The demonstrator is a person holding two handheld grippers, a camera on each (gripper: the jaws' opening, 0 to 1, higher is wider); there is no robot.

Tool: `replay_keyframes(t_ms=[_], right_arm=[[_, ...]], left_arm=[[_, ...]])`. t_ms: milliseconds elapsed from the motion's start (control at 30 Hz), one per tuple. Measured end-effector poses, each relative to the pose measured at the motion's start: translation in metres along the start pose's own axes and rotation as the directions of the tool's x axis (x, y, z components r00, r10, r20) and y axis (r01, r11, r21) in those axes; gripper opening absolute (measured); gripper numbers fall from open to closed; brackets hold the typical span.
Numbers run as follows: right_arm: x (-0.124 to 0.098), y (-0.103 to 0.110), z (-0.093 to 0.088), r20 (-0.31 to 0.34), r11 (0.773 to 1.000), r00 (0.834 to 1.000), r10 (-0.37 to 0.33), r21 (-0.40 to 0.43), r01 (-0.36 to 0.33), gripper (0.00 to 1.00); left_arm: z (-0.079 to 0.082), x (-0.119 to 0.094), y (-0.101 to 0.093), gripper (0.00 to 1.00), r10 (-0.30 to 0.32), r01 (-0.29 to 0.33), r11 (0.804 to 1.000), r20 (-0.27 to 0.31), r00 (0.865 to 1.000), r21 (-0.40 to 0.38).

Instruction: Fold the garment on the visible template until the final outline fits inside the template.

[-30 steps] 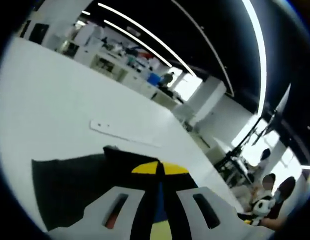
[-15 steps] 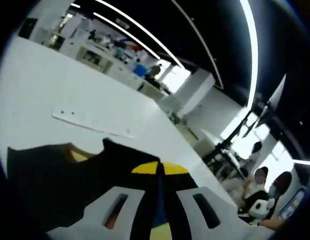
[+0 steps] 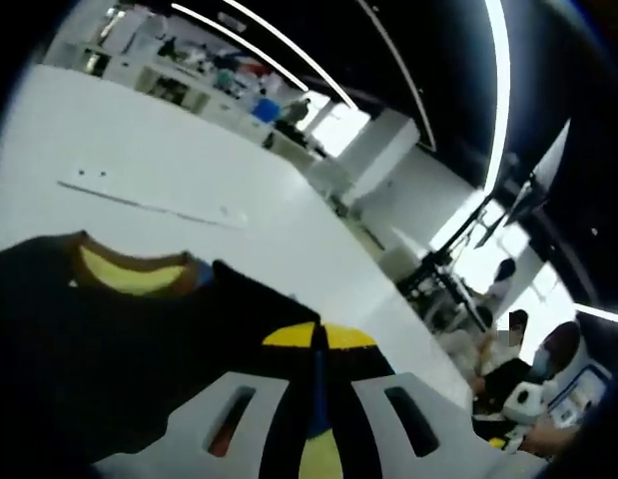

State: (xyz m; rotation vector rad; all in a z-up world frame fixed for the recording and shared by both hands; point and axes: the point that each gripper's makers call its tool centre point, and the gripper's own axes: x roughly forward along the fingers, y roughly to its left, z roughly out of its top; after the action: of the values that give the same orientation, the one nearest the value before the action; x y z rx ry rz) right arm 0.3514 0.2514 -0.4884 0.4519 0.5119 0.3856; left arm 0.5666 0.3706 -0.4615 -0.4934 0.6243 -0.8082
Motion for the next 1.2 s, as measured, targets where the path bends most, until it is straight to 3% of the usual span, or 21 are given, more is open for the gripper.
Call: replay_keyframes(t_ms=[233, 433, 1067, 1200], right_arm=[[-0.001, -0.007, -0.002, 0.0, 1.0, 1.0, -0.004, 0.014, 0.004, 0.65], [0.0, -0.008, -0.005, -0.006, 1.0, 1.0, 0.0, 0.023, 0.0, 0.64], [0.003, -0.005, -0.009, 0.0, 0.999, 1.0, 0.01, 0.047, -0.01, 0.64], [0.004, -0.004, -0.01, 0.001, 0.999, 1.0, 0.011, 0.047, -0.011, 0.64]], left_arm=[[-0.032, 0.012, 0.0, 0.0, 0.003, 0.007, 0.995, -0.102, 0.995, 0.095], [-0.046, 0.02, 0.004, 0.0, 0.009, 0.006, 0.995, -0.147, 0.989, 0.103], [-0.045, 0.026, 0.002, 0.0, -0.018, 0.041, 0.985, -0.136, 0.991, 0.166], [-0.043, 0.027, -0.01, 0.19, -0.052, 0.076, 0.975, -0.119, 0.991, 0.207]])
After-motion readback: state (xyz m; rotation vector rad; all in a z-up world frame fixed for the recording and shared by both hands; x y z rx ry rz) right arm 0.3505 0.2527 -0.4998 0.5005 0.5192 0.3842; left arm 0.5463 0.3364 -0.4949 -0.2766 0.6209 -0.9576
